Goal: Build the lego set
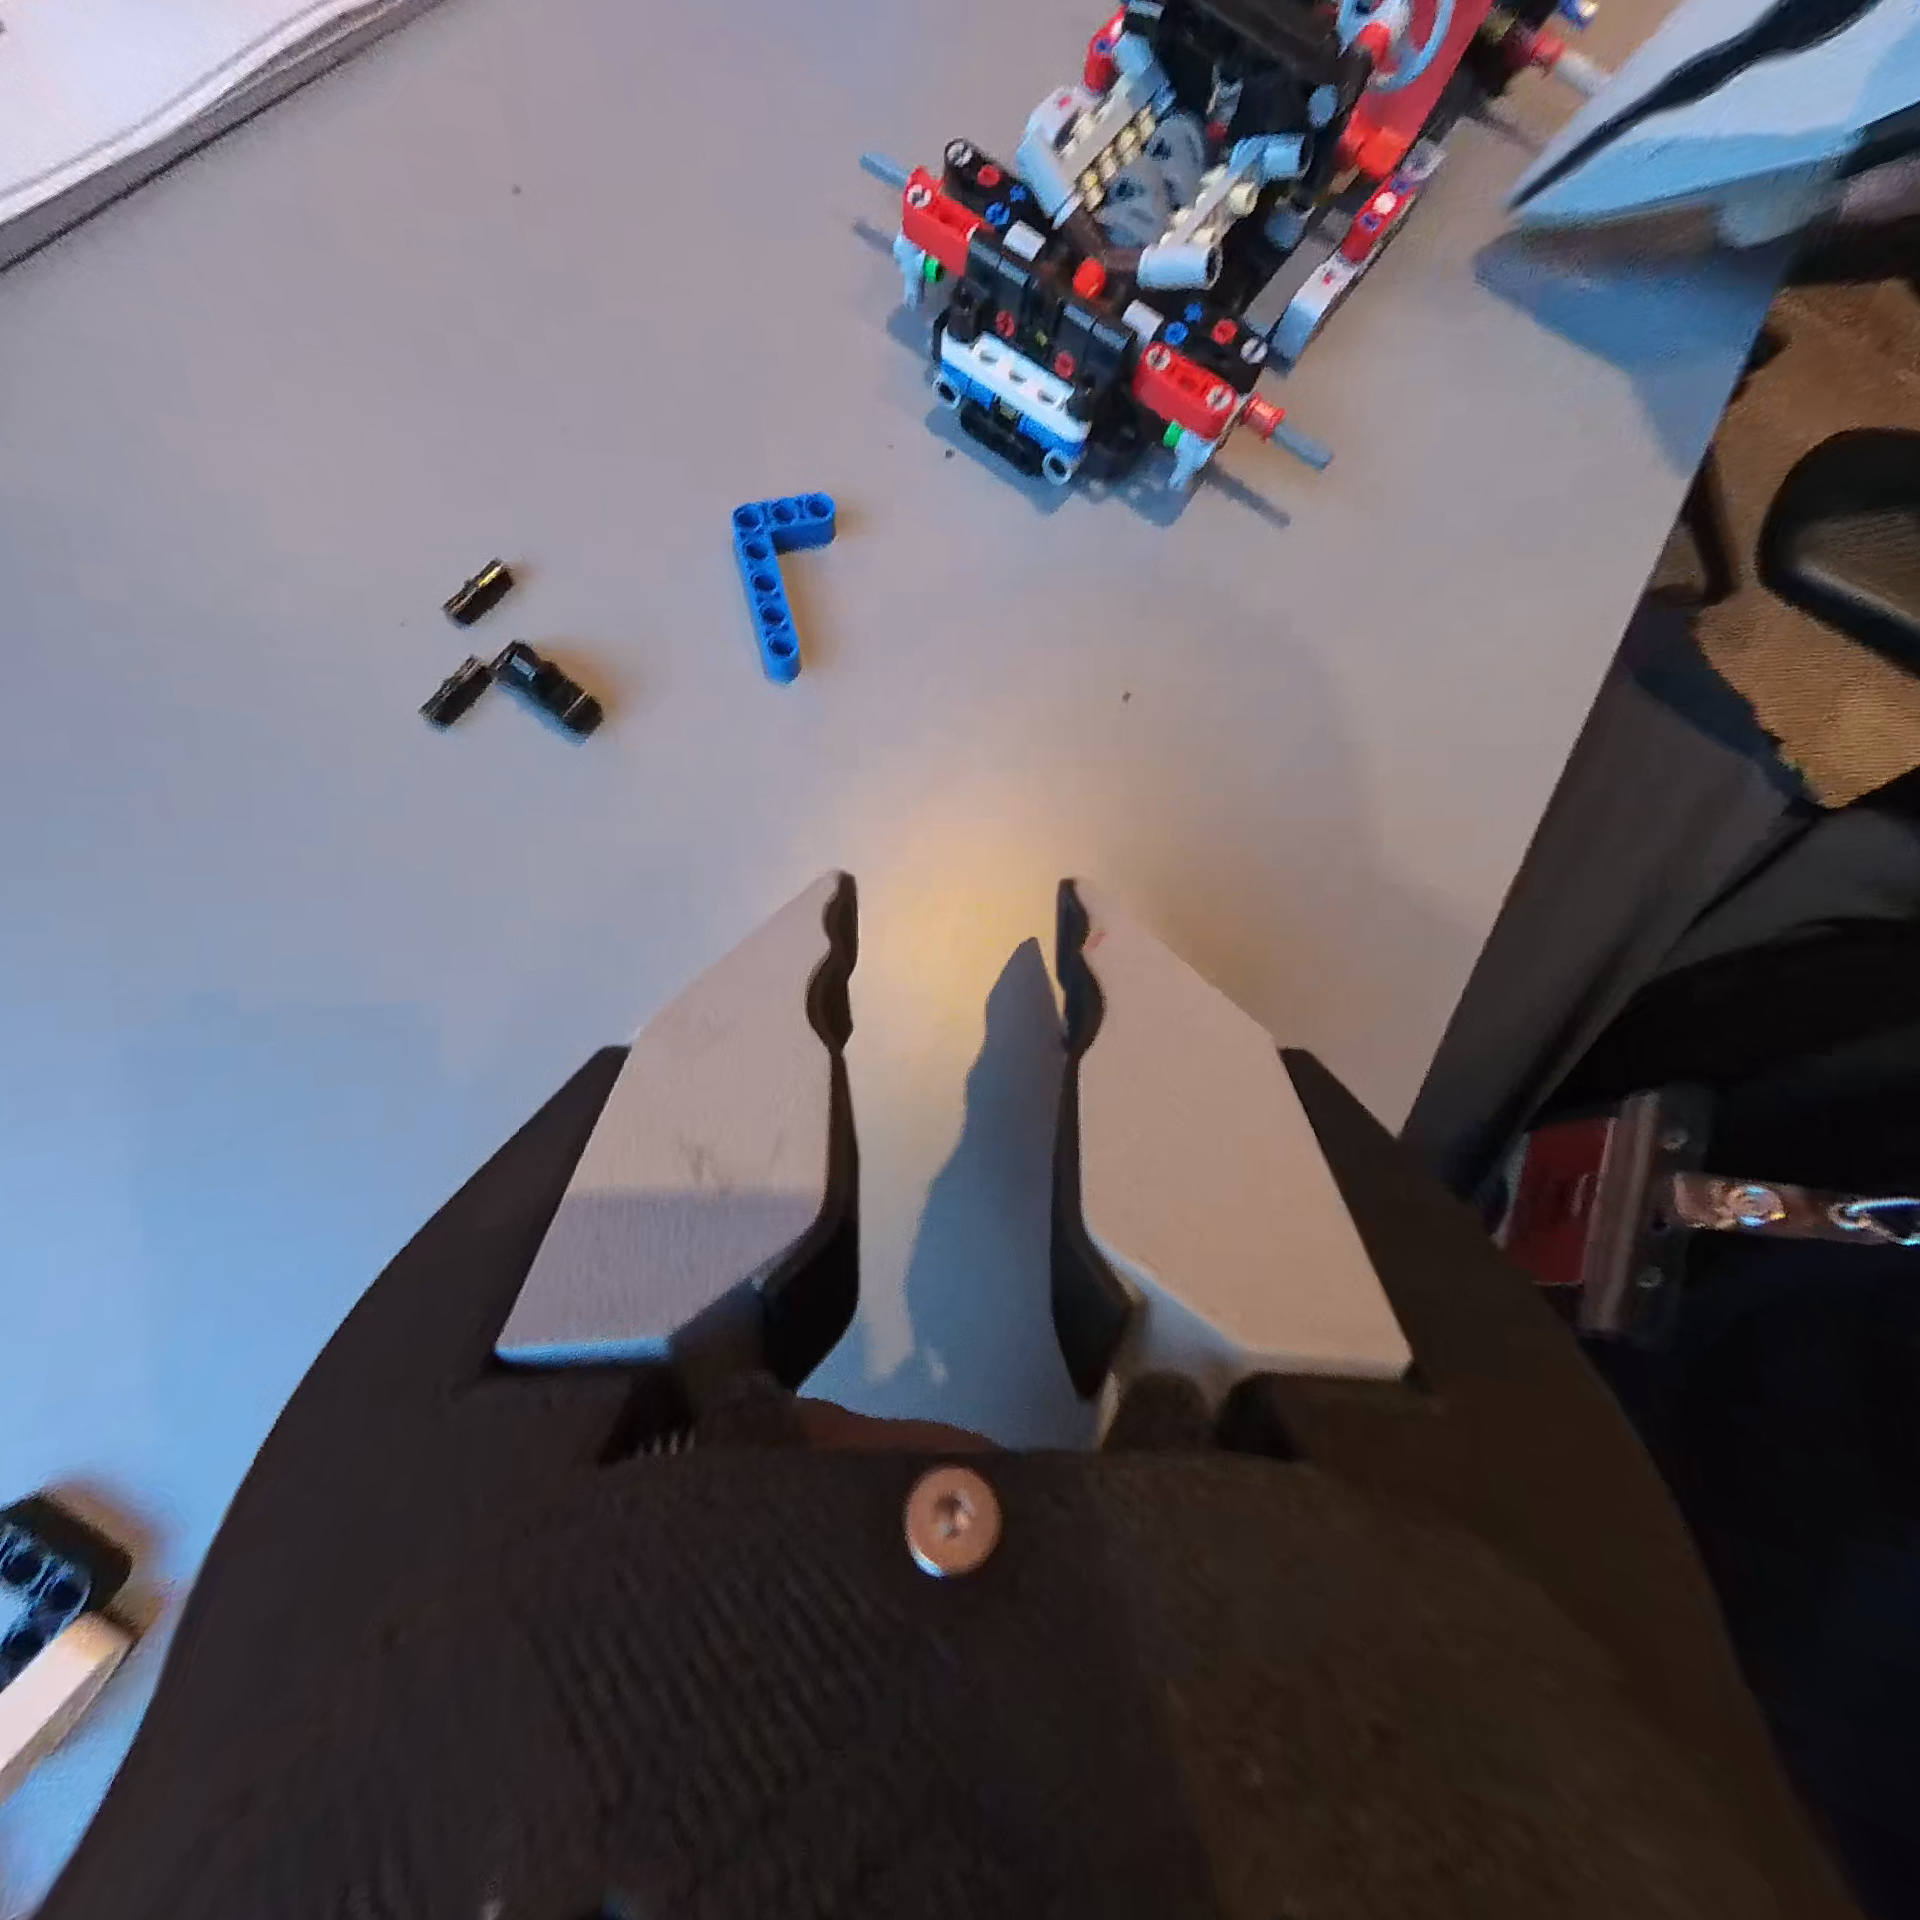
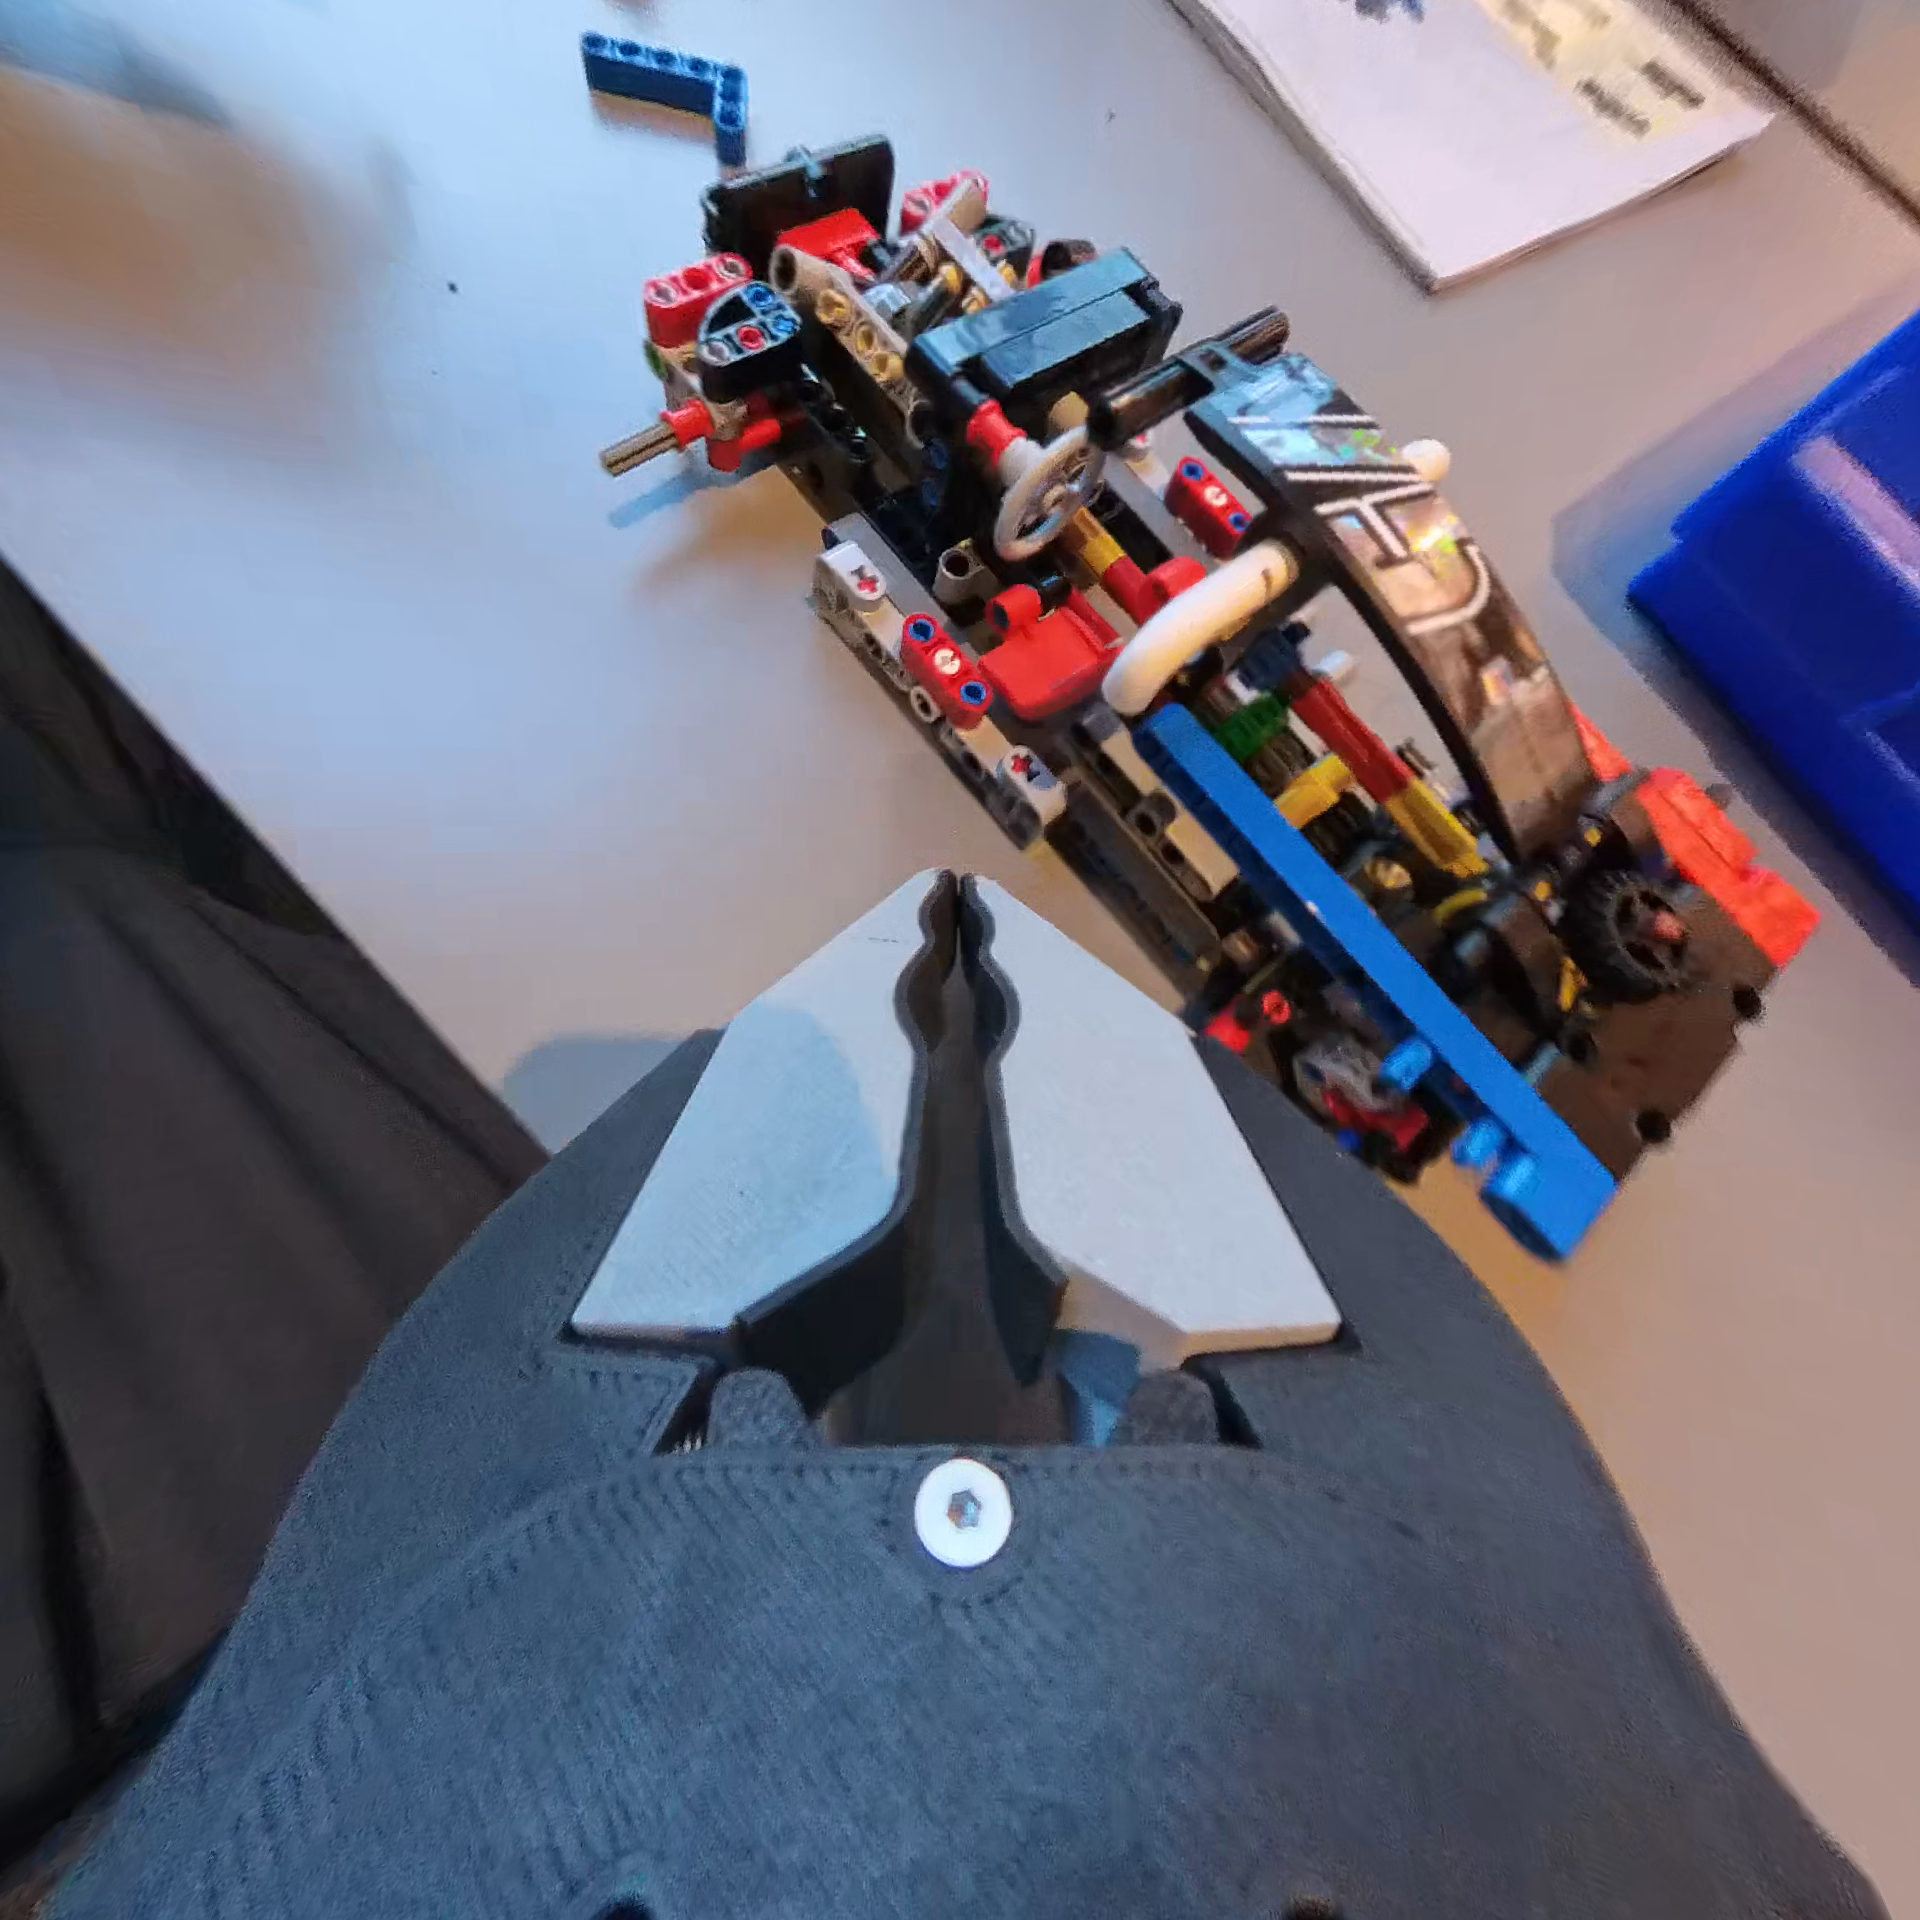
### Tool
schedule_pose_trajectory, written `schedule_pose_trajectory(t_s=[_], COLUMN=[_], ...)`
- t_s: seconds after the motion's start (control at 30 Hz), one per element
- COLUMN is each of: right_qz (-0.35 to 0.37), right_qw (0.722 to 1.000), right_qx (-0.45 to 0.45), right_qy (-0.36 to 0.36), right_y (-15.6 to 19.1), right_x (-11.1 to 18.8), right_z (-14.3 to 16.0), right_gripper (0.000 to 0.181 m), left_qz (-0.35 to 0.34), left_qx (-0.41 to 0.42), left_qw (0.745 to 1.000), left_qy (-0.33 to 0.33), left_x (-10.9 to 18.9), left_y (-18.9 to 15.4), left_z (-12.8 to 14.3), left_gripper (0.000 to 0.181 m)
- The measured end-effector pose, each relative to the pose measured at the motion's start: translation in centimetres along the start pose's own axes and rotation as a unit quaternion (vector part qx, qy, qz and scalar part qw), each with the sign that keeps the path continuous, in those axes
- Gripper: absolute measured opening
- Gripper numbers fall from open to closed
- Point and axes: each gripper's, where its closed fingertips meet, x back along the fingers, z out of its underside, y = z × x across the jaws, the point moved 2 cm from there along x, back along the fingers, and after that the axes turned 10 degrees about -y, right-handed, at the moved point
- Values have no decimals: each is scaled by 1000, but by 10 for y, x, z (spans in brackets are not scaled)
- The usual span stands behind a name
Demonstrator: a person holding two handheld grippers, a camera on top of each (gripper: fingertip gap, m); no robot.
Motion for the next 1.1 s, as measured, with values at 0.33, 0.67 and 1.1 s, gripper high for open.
schedule_pose_trajectory(t_s=[0.33, 0.67, 1.1], right_qz=[113, 12, -159], right_qw=[985, 990, 980], right_qx=[-66, -37, 10], right_qy=[-111, -135, -119], right_y=[-47, -14, 72], right_x=[94, 70, -23], right_z=[17, -3, -69], right_gripper=[5, 4, 7], left_qz=[-50, -78, -95], left_qx=[11, 15, 18], left_qw=[999, 997, 995], left_qy=[-1, -26, -35], left_x=[9, 12, 8], left_y=[18, 17, 32], left_z=[28, 32, 23], left_gripper=[33, 28, 37])
